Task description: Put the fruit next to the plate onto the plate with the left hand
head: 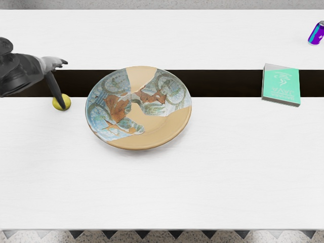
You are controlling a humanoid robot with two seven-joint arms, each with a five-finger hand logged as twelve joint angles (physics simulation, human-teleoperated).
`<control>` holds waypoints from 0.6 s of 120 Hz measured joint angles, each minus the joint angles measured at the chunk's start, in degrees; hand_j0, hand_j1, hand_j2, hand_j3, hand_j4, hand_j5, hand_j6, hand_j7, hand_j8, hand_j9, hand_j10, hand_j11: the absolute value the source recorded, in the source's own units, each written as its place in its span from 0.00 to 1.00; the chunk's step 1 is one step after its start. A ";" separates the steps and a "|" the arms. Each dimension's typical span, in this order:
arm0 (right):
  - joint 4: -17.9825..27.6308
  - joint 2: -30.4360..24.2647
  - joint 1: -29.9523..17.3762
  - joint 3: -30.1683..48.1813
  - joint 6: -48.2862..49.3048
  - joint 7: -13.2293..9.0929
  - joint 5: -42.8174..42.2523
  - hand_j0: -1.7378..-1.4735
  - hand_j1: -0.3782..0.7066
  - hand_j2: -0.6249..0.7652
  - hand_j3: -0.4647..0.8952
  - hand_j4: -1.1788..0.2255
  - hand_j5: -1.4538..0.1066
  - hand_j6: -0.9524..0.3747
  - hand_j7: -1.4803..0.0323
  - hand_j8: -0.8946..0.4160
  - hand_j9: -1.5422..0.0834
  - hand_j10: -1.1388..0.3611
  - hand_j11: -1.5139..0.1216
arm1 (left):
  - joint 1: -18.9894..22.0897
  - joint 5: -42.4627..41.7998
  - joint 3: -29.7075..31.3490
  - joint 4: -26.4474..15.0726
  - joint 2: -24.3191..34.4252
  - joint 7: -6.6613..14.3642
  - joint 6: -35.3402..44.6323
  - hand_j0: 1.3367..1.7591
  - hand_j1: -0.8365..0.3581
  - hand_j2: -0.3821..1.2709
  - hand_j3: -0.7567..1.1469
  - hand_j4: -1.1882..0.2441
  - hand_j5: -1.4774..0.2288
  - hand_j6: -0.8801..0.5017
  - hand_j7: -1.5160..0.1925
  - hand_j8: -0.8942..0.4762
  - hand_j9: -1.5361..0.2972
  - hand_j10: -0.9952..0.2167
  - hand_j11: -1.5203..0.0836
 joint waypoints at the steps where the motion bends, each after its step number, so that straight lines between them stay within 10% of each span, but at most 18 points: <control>1: 0.00 0.00 0.01 0.00 0.00 0.00 0.00 0.30 0.05 0.45 0.34 0.83 0.92 0.70 0.96 0.67 0.93 0.75 0.91 | 0.03 0.29 0.26 0.00 -0.12 0.00 0.22 0.76 0.98 0.23 0.40 0.82 0.86 0.62 0.88 0.64 0.83 0.81 0.94; 72: 0.00 0.00 0.00 0.00 0.00 0.00 0.00 0.30 0.05 0.45 0.34 0.83 0.92 0.70 0.96 0.67 0.93 0.75 0.91 | 0.67 3.71 13.82 0.14 -5.63 0.00 10.43 0.76 0.82 0.25 0.40 0.71 0.73 0.51 0.76 0.52 0.72 0.68 0.81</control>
